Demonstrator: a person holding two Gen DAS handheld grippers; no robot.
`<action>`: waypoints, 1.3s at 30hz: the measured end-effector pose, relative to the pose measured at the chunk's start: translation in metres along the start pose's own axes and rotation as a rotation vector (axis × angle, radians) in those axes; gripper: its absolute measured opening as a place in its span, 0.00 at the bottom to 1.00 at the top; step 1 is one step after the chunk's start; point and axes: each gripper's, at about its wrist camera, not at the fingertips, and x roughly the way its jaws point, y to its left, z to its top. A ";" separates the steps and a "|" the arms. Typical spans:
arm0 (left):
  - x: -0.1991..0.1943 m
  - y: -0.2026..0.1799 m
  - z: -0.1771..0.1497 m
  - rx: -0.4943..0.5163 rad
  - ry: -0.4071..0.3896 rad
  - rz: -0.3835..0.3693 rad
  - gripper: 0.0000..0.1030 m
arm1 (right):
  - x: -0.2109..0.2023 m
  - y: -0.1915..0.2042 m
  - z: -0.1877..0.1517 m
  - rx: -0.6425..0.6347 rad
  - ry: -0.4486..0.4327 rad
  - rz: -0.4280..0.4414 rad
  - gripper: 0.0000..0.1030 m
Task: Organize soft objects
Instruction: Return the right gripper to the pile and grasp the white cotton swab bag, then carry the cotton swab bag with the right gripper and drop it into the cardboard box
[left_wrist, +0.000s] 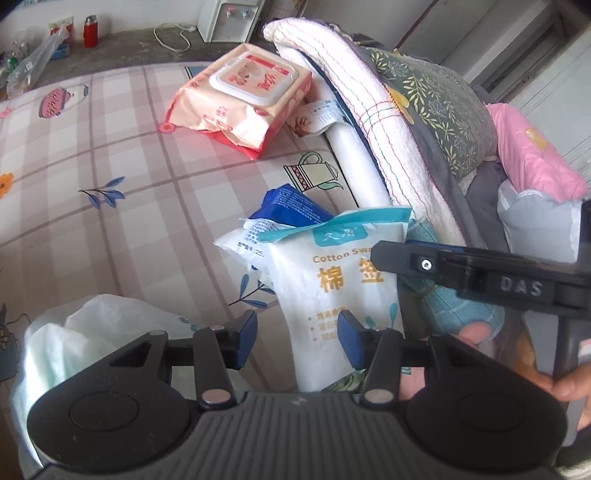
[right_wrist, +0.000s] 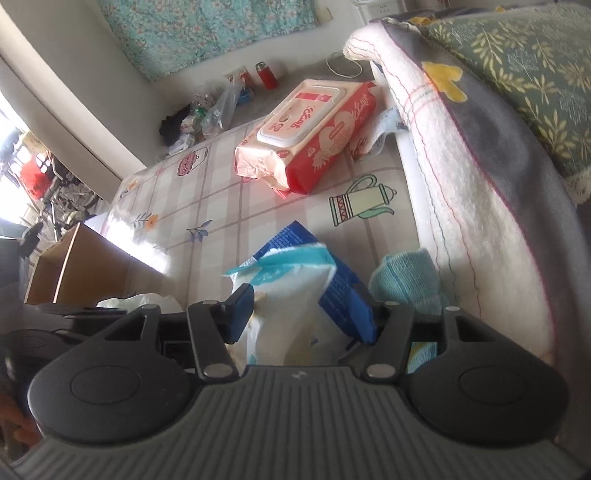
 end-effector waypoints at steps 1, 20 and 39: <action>0.004 0.000 0.001 -0.009 0.010 -0.013 0.47 | 0.000 -0.002 -0.002 0.014 0.003 0.014 0.54; 0.020 -0.005 0.007 -0.114 0.025 -0.157 0.36 | 0.016 -0.025 -0.011 0.213 0.015 0.148 0.40; -0.159 0.059 -0.050 -0.162 -0.235 -0.093 0.35 | -0.033 0.143 -0.003 0.050 -0.025 0.303 0.41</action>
